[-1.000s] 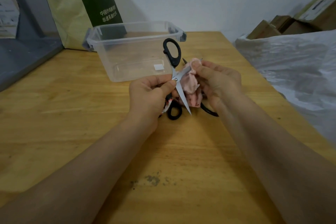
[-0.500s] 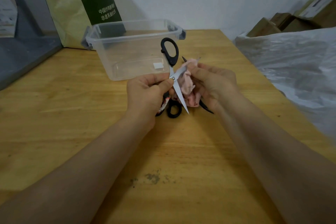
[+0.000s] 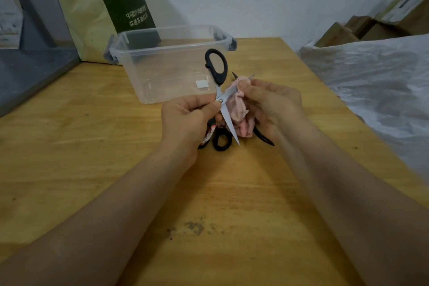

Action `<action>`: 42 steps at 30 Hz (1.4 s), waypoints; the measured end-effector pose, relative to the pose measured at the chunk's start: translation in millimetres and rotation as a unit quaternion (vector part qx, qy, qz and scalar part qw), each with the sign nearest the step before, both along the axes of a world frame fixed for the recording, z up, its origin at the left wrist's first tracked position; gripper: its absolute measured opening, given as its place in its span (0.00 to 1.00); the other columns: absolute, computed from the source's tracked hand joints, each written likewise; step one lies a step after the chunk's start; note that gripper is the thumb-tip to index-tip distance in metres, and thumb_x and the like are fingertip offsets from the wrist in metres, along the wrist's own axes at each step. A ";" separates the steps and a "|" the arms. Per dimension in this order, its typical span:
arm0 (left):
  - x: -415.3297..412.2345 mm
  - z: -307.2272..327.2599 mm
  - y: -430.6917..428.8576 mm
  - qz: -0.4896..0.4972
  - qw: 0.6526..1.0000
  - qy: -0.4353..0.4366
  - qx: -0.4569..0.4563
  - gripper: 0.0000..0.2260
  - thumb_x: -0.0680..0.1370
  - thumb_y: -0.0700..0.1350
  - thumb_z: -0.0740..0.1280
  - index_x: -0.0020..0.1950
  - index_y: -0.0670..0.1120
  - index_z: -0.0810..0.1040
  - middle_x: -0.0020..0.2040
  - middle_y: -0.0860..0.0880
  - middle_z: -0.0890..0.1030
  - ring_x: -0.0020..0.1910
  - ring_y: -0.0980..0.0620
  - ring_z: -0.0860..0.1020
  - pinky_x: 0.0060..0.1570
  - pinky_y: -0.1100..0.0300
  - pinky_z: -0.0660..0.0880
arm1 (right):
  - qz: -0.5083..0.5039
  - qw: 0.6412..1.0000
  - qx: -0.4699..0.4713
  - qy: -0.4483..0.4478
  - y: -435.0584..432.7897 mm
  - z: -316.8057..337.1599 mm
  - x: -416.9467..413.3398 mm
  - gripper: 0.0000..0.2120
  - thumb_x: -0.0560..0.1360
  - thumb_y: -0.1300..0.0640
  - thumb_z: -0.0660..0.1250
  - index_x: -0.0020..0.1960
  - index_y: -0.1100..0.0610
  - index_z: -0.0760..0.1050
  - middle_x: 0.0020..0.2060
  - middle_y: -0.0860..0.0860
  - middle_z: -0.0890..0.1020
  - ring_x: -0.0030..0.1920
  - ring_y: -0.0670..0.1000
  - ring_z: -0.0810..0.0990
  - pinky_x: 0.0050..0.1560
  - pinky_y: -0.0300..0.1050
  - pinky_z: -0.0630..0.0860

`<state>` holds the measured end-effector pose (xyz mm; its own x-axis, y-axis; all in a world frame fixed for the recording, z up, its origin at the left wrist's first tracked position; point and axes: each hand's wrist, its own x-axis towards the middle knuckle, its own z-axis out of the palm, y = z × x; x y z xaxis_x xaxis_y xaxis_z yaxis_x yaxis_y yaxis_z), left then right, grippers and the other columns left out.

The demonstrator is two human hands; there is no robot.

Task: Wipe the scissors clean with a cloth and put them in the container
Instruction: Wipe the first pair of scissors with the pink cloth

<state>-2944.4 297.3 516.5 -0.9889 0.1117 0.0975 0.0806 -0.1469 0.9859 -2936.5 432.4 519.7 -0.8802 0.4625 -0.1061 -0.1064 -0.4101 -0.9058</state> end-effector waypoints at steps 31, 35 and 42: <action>-3.9 -5.2 -0.4 0.010 1.000 -0.005 0.022 0.04 0.74 0.34 0.69 0.46 0.39 0.82 0.31 0.45 0.83 0.31 0.48 0.79 0.34 0.59 0.77 | 0.085 0.995 0.057 -0.013 -2.6 -5.5 6.4 0.09 0.69 0.62 0.74 0.47 0.65 0.80 0.33 0.60 0.83 0.32 0.57 0.81 0.33 0.49 0.78; -5.7 -7.0 -0.2 0.007 0.999 -0.017 0.038 0.04 0.74 0.35 0.69 0.47 0.39 0.82 0.37 0.42 0.84 0.35 0.47 0.82 0.37 0.59 0.80 | 0.110 0.989 0.100 -0.019 -10.4 -6.8 8.7 0.06 0.67 0.59 0.76 0.42 0.60 0.83 0.40 0.65 0.84 0.44 0.67 0.75 0.55 0.76 0.69; -6.7 -10.7 1.8 0.013 0.999 -0.017 0.031 0.04 0.75 0.35 0.68 0.48 0.39 0.82 0.36 0.43 0.83 0.36 0.46 0.80 0.38 0.57 0.78 | 0.067 0.989 0.128 -0.005 -6.3 -2.4 12.3 0.11 0.69 0.63 0.74 0.51 0.64 0.79 0.36 0.59 0.84 0.39 0.64 0.84 0.45 0.63 0.80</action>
